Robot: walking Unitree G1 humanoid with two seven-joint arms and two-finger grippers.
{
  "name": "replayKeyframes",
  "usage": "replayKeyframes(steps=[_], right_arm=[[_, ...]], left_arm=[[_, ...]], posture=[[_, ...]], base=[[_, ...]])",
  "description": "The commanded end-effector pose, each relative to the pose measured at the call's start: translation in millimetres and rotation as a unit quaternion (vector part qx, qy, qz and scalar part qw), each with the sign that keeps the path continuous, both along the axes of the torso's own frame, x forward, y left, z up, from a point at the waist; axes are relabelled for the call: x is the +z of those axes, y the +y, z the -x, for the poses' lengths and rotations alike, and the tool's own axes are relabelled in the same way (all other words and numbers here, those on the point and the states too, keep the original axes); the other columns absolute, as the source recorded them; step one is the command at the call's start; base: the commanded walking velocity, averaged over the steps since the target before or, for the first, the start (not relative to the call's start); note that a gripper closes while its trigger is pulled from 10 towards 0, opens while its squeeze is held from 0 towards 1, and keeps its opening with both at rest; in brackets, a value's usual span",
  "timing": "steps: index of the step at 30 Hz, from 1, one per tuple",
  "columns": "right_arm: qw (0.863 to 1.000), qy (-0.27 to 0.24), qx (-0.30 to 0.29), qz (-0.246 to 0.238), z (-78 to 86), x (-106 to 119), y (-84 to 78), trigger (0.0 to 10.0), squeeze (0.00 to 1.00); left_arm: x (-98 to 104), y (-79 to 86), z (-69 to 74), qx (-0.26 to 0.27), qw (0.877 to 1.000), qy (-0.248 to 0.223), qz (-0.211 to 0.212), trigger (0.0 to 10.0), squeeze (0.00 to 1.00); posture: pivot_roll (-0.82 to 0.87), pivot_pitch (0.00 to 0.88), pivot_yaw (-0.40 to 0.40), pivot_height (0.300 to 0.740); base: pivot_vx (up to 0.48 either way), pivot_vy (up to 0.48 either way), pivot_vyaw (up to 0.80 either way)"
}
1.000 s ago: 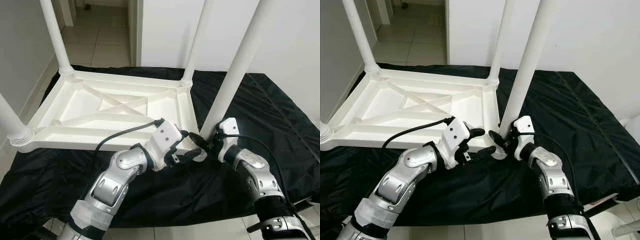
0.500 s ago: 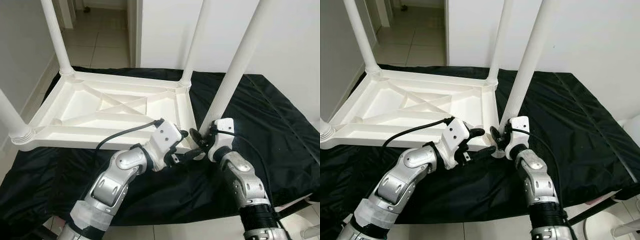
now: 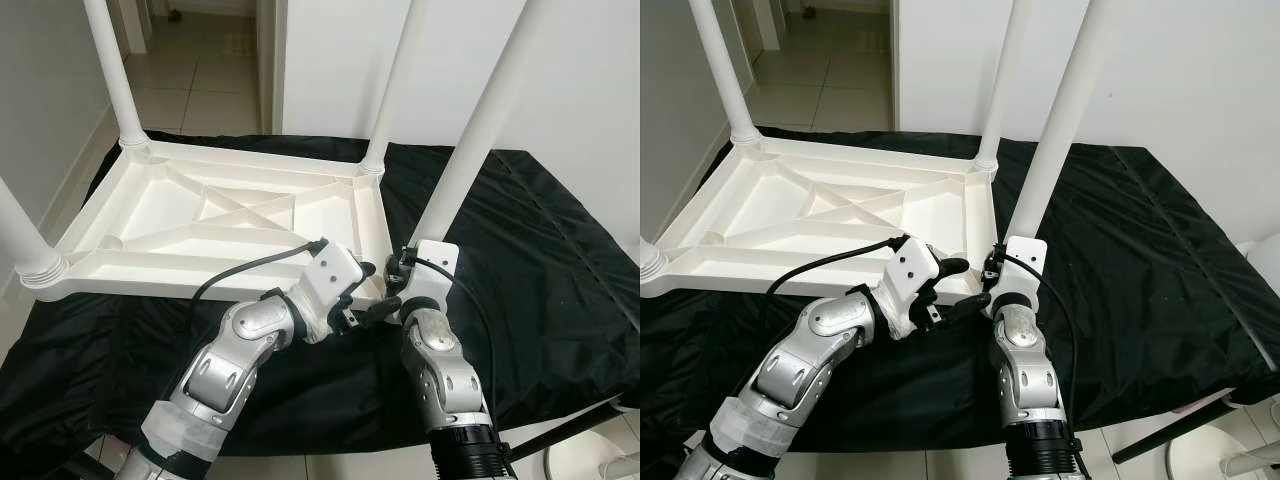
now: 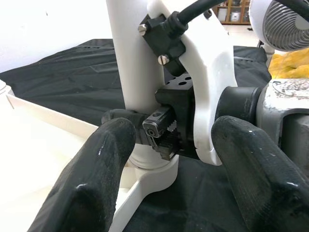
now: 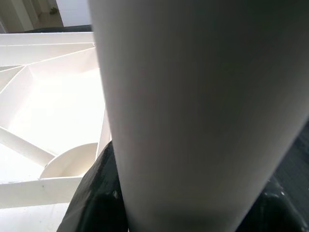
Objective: Building children table
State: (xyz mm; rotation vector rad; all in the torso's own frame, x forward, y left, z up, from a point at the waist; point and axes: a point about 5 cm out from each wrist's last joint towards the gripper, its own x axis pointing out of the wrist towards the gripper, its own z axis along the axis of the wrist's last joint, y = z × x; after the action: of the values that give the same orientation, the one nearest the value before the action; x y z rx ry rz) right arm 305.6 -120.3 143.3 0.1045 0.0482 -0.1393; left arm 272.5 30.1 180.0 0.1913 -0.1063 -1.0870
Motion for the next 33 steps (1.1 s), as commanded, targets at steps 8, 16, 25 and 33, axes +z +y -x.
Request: replayKeyframes(steps=[8,16,25,33], right_arm=[[0.999,0.011,0.003,-0.043,9.9,-6,-1.0,10.0,1.0],[0.997,-0.013,0.071,-0.037,17.2,-2,-15.1,10.0,1.0],[0.979,-0.022,0.201,0.032,25.2,-13,-39.0,10.0,0.0],[0.959,-0.035,0.272,0.07,13.6,-8,-66.8,10.0,0.0]], left_arm=[[-1,-2.0,0.8,0.012,1.0,-0.005,0.001,10.0,0.0],[-1,-1.5,2.1,0.01,1.0,-0.005,0.0,10.0,0.0],[-2,-1.1,3.2,0.01,1.0,-0.005,-0.001,10.0,0.0],[-1,-0.9,1.4,0.011,1.0,-0.006,-0.002,10.0,0.0]], posture=[[-0.05,0.0,-0.079,0.74],[-0.04,0.0,-0.081,0.74],[-0.03,0.0,-0.086,0.74],[-0.03,0.0,-0.081,0.74]], base=[[0.0,0.0,0.0],[0.0,0.0,0.0],[0.0,0.0,0.0],[0.0,0.0,0.0]])
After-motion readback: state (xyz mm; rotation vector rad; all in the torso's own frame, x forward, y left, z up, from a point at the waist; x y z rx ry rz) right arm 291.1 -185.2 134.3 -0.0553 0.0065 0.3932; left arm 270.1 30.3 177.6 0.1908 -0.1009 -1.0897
